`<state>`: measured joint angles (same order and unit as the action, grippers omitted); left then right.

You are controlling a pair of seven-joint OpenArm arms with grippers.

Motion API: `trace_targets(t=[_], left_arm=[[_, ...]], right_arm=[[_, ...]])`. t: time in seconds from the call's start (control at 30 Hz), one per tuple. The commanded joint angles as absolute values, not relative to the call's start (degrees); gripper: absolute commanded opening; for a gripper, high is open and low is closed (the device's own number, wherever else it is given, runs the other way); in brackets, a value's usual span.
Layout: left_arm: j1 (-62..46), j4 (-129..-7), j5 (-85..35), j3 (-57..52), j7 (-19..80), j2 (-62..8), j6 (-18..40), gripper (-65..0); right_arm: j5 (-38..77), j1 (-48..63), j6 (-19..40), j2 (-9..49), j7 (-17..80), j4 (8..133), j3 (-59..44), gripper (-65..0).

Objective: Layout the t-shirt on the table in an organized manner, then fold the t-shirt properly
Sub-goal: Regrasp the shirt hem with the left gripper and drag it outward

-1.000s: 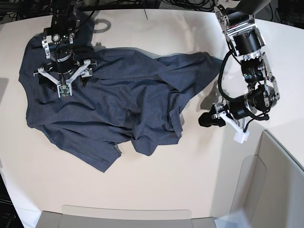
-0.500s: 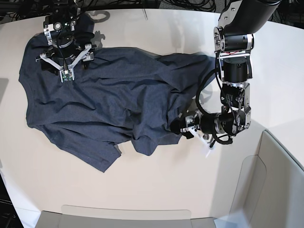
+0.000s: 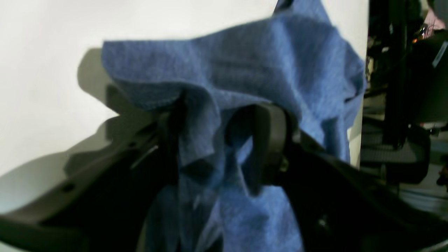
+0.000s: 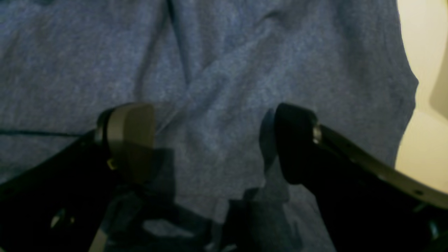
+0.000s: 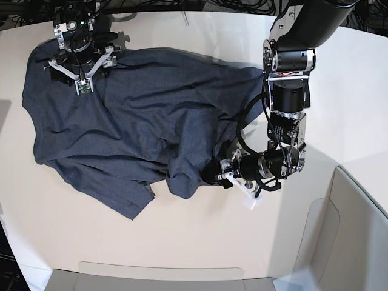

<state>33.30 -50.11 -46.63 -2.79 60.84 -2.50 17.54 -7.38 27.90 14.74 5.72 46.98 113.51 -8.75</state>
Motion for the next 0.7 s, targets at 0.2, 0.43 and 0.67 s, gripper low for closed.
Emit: trace_targets(t=[0.2, 0.43, 0.67], left_arm=[[35.0, -50.9, -47.9, -3.3, 53.8, -5.2, 17.9, -65.0], [33.7, -51.2, -47.9, -3.5, 49.7, -10.5, 17.9, -65.0], [33.4, -51.3, -48.0, -7.7, 48.0, -13.1, 9.7, -65.0]], right_arm=[[-7.6, 29.3, 14.5, 8.0, 47.3, 113.1, -9.0, -13.0], [-7.6, 29.4, 14.5, 8.0, 47.3, 112.7, -9.0, -13.0], [-7.6, 28.9, 14.5, 8.0, 47.3, 112.7, -9.0, -13.0]])
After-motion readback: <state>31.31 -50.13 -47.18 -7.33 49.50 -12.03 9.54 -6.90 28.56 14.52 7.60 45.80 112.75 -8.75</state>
